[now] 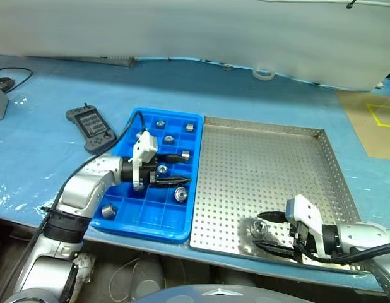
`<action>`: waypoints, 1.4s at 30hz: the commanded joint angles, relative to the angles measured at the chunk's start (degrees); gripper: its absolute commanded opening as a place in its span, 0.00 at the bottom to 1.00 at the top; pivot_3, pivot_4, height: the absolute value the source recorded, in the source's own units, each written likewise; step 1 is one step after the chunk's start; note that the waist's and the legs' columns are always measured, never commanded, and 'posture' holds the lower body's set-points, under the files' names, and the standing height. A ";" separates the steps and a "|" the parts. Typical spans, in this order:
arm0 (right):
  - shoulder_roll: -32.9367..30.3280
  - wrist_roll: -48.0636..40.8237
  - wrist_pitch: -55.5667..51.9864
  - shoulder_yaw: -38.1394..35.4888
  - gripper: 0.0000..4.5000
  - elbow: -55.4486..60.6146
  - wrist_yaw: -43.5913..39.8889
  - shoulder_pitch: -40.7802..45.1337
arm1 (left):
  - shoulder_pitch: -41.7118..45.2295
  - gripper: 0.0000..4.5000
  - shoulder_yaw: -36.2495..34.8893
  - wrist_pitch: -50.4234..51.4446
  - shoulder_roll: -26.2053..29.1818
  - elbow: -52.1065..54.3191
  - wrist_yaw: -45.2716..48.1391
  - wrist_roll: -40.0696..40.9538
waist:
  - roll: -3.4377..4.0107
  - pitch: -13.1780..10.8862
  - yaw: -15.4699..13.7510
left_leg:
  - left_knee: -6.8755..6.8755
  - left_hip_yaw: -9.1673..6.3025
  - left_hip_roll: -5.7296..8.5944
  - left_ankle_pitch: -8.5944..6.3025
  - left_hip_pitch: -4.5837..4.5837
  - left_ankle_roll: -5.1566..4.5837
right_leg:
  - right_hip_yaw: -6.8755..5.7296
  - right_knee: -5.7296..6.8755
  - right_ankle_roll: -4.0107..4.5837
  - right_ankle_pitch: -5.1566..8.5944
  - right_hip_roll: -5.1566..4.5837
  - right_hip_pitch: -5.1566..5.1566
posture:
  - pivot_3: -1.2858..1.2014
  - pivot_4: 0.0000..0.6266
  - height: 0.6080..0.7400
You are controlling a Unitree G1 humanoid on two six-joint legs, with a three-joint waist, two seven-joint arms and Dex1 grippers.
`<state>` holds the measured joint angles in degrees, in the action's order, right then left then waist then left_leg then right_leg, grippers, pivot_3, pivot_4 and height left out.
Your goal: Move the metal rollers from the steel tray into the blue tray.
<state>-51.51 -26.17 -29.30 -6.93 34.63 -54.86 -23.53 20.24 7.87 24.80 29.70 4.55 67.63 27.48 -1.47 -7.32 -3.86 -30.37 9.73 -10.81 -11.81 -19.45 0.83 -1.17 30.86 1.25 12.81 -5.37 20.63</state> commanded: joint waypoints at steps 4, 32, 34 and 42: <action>3.12 2.20 1.52 0.37 0.80 -1.40 2.95 -1.50 | -0.67 0.78 1.09 -2.23 -0.71 2.97 -0.72 -0.82 | -0.02 0.02 -0.16 | -0.01 0.01 0.00 0.01 0.12 0.05 | 0.02 0.01 -0.01 0.00 -0.02 -0.10 | 0.49 0.24 1.00; 5.53 2.51 2.06 -3.23 0.29 -3.94 4.66 -0.70 | 3.33 0.80 1.12 -5.91 -1.68 -4.60 0.99 -2.60 | 0.09 0.08 -0.05 | 0.06 0.11 0.00 0.02 0.24 0.08 | 0.11 0.04 -0.02 0.01 -0.01 -0.08 | 0.49 0.24 1.00; 5.44 2.77 1.41 -3.85 0.16 -4.47 5.29 0.01 | 3.15 0.80 1.15 -5.68 -1.71 -4.13 0.72 -2.64 | 0.08 0.09 0.01 | 0.06 0.11 -0.01 0.02 0.24 0.08 | 0.11 0.03 -0.02 0.00 -0.01 -0.07 | 0.49 0.24 1.00; 4.46 -1.13 -1.54 -7.14 0.01 -3.44 2.18 -0.34 | 0.28 0.80 1.38 -5.45 -1.74 -0.82 -0.77 -2.69 | 0.11 0.08 -0.06 | 0.06 0.12 -0.01 0.01 0.19 0.06 | 0.10 0.03 -0.02 0.00 -0.01 -0.04 | 0.49 0.24 1.00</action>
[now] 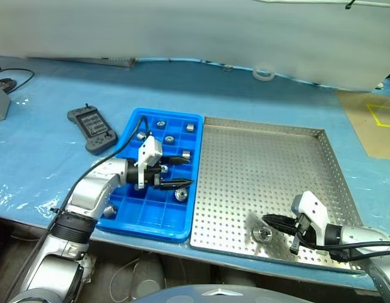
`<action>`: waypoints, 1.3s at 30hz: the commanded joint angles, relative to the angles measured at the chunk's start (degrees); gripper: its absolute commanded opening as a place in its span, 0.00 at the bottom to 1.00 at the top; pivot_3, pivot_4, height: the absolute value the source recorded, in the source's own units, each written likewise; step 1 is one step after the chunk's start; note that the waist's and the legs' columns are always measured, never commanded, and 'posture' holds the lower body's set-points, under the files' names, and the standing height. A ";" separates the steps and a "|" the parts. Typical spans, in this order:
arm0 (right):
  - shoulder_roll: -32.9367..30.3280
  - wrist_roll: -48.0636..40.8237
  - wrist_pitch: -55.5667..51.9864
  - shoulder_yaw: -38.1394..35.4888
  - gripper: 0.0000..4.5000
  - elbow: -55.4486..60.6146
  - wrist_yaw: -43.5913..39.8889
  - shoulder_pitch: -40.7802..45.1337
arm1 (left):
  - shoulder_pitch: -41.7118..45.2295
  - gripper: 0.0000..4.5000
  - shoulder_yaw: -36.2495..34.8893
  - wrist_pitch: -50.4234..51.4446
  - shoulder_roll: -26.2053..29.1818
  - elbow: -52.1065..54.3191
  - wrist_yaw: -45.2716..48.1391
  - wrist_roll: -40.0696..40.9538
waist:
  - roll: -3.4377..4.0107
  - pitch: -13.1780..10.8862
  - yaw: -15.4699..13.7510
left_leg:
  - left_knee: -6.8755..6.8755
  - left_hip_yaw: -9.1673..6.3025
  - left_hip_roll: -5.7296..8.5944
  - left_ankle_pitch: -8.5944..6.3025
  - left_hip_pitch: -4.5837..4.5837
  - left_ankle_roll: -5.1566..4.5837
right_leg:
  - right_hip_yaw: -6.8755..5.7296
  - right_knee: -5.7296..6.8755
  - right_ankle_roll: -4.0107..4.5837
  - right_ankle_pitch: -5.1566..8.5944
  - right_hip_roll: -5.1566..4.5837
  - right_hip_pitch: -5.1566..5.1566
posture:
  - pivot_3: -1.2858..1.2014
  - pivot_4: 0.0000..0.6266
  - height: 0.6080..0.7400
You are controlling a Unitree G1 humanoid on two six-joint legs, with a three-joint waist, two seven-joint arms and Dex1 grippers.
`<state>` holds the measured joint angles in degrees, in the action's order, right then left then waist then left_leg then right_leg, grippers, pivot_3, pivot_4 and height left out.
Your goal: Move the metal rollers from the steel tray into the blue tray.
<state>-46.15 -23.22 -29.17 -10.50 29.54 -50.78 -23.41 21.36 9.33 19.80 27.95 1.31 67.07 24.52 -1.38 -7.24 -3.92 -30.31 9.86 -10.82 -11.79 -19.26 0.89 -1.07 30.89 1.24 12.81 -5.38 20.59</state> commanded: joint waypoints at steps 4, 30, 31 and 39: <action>-0.52 -12.49 -4.11 -11.42 0.05 2.45 -3.52 1.65 | -1.56 0.80 -0.57 -2.29 0.29 0.52 0.42 -0.45 | 0.08 -0.03 0.03 | 0.00 0.00 0.01 0.00 0.03 -0.01 | 0.03 0.00 0.00 0.00 0.00 -0.01 | 0.49 0.24 1.00; -2.66 -2.17 5.38 -7.73 1.00 -0.60 -8.80 -6.02 | 0.38 0.80 -0.75 -0.89 0.04 -0.35 0.04 -0.61 | 0.04 0.00 -0.07 | 0.00 0.06 0.01 -0.04 -0.04 -0.07 | 0.00 -0.05 -0.01 0.01 -0.02 0.03 | 0.49 0.24 1.00; -2.44 -2.21 5.74 -7.59 1.00 -0.45 -9.06 -6.47 | 0.40 0.80 -0.68 -1.12 0.00 -0.61 0.09 -0.75 | 0.04 0.00 -0.03 | 0.00 0.06 -0.01 -0.05 -0.04 -0.08 | -0.01 -0.06 -0.01 0.01 -0.02 0.04 | 0.49 0.24 1.00; -2.10 -2.57 5.44 -8.30 1.00 -0.73 -8.55 -6.85 | -0.10 0.80 -0.31 -1.80 -0.33 -1.01 -0.14 -1.22 | 0.04 0.00 -0.02 | -0.01 0.05 0.01 -0.05 0.01 -0.08 | 0.02 -0.07 -0.02 0.02 -0.03 0.01 | 0.49 0.24 1.00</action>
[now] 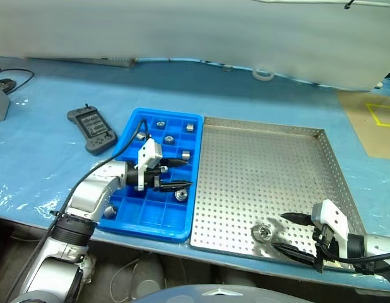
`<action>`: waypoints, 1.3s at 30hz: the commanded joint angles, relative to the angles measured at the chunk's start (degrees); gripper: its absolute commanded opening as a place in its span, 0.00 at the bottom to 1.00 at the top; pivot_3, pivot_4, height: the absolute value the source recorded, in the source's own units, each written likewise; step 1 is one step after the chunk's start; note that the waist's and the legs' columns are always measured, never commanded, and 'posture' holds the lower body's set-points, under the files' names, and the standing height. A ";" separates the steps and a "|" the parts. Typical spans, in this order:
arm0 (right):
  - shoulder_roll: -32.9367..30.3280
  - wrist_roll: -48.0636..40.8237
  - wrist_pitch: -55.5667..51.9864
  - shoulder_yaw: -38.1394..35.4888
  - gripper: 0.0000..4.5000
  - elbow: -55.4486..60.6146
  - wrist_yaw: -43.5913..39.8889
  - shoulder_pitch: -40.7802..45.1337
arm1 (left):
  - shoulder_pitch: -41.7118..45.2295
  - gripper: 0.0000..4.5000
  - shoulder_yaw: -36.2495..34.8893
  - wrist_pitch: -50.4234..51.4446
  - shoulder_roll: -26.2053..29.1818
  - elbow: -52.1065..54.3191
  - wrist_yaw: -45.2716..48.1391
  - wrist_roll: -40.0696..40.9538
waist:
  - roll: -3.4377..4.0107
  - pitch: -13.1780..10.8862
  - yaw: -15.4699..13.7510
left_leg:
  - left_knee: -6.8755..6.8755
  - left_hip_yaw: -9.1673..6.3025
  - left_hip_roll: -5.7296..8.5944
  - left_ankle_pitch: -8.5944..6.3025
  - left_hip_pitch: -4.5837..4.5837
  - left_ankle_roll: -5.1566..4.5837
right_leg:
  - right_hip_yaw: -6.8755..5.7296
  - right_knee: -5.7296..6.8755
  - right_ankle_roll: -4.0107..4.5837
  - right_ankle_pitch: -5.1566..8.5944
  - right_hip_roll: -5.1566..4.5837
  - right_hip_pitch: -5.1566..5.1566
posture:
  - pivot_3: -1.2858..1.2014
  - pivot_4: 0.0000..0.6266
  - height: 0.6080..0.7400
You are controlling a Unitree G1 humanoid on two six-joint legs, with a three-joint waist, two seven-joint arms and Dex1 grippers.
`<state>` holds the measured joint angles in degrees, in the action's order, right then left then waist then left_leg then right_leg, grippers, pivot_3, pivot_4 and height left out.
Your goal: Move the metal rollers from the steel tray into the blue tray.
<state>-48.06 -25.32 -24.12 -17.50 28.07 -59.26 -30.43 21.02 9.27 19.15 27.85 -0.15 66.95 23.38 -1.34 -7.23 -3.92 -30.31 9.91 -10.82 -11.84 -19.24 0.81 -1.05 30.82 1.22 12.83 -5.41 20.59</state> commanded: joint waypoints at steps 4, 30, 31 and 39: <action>0.00 -0.80 -0.11 -1.54 1.00 -0.05 0.25 0.78 | -0.15 0.80 -0.21 -1.51 -0.20 0.43 0.10 -0.24 | 0.00 0.00 -0.03 | 0.00 -0.02 0.00 0.00 -0.01 0.01 | 0.01 0.00 0.00 0.00 0.00 0.00 | 0.49 0.24 1.00; 22.02 -36.98 -28.88 -0.65 1.00 -18.64 37.33 38.54 | -1.38 0.80 -0.99 -5.18 -1.03 -3.40 1.09 -1.15 | -0.48 0.17 1.69 | 0.20 -0.14 -0.01 0.11 0.25 0.18 | 0.37 0.10 0.00 0.00 0.09 0.11 | 0.49 0.24 1.00; 23.95 -32.88 -27.51 0.04 1.00 -23.09 39.46 42.83 | -0.94 0.80 -0.98 -5.77 -1.62 -4.14 0.69 -1.41 | -0.46 0.18 2.13 | 0.11 -0.17 -0.04 0.20 0.15 0.37 | 0.10 0.27 -0.02 0.01 0.09 0.25 | 0.49 0.24 1.00; 20.53 -19.47 -14.27 -3.73 1.00 -34.27 37.84 45.37 | 6.26 0.80 0.11 -0.89 -7.06 -4.43 -2.86 -0.57 | 0.19 0.13 -1.35 | 0.13 0.18 -0.03 0.53 -0.63 0.84 | 0.16 0.70 0.10 -0.15 0.11 0.64 | 0.47 0.24 1.00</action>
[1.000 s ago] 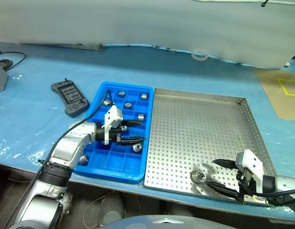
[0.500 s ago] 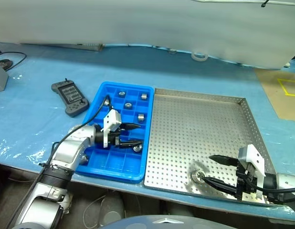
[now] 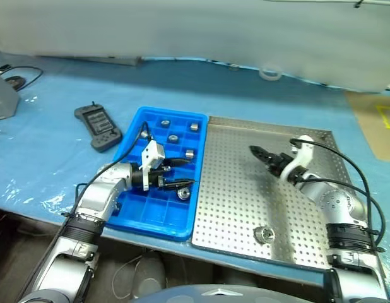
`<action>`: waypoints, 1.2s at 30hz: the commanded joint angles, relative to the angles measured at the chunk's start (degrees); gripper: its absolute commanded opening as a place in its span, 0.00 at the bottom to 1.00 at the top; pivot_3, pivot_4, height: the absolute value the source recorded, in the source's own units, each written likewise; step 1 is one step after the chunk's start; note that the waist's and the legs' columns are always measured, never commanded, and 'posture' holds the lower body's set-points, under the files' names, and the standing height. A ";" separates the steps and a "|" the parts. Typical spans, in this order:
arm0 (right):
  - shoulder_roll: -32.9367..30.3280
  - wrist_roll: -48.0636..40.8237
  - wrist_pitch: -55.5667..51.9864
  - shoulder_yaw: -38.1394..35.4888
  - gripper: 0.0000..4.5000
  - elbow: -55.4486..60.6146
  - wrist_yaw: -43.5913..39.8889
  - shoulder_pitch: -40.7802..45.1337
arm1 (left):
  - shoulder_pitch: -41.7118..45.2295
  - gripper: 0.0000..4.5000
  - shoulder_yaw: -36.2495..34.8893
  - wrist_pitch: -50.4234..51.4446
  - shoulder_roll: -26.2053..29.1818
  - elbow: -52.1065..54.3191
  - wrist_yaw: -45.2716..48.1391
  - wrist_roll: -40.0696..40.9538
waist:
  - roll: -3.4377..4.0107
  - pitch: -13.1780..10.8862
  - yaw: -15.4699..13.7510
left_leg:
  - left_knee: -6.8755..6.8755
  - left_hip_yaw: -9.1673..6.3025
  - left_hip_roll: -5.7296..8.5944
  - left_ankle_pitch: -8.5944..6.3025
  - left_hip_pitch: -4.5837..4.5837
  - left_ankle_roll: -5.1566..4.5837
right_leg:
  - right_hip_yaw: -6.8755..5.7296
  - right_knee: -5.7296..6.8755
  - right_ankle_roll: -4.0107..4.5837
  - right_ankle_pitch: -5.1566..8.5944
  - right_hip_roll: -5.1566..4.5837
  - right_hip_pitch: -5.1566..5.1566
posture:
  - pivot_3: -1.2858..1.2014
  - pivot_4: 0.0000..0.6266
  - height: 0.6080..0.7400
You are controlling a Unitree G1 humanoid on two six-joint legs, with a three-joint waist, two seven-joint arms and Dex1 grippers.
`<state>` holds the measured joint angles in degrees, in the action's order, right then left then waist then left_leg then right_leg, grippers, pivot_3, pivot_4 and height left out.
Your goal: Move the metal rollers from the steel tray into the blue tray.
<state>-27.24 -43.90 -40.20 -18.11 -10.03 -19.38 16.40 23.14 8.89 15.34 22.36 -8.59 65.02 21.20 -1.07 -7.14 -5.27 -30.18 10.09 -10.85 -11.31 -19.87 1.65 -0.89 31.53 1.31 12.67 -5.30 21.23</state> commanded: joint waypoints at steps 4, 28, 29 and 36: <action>0.83 -5.15 0.46 -8.15 1.00 11.80 -0.90 -5.19 | 7.79 0.80 2.09 6.16 -4.12 5.35 -0.93 2.14 | -0.17 0.11 1.06 | -0.30 -0.05 0.05 -0.09 -0.08 -0.50 | 0.10 -0.13 -0.14 -0.08 -0.02 -0.06 | 0.46 0.24 1.00; 4.16 -23.02 -0.76 -22.17 1.00 37.10 15.24 -25.96 | 20.37 0.80 22.79 -19.56 -26.85 -34.60 15.06 -16.54 | 0.08 0.17 6.13 | -0.47 0.13 0.12 -0.71 0.00 -1.24 | 0.50 -0.89 0.04 0.06 -0.13 -0.29 | 0.34 0.24 1.00; 4.24 -23.42 -0.59 -22.21 1.00 37.77 15.65 -26.99 | 20.47 0.80 22.70 -20.72 -27.65 -35.81 14.45 -17.23 | 0.08 0.17 6.24 | -0.48 0.12 0.14 -0.73 0.00 -1.26 | 0.53 -0.94 0.03 0.06 -0.20 -0.29 | 0.34 0.24 1.00; 4.29 -24.75 0.39 -22.17 1.00 41.15 18.05 -33.18 | 19.15 0.80 22.35 -23.03 -31.57 -38.71 13.55 -19.16 | 0.17 0.22 7.16 | -0.50 0.11 0.39 -0.79 0.00 -1.33 | 0.78 -0.96 -0.16 0.17 -0.43 -0.20 | 0.32 0.24 1.00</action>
<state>-22.59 -67.53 -41.14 -38.23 28.36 -1.76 -16.17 42.56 31.38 -6.47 -7.32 -47.11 78.86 2.45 -0.90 -6.92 1.89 -30.68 10.20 -10.42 -12.12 -19.91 0.29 -0.09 30.56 1.15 12.84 -5.75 21.06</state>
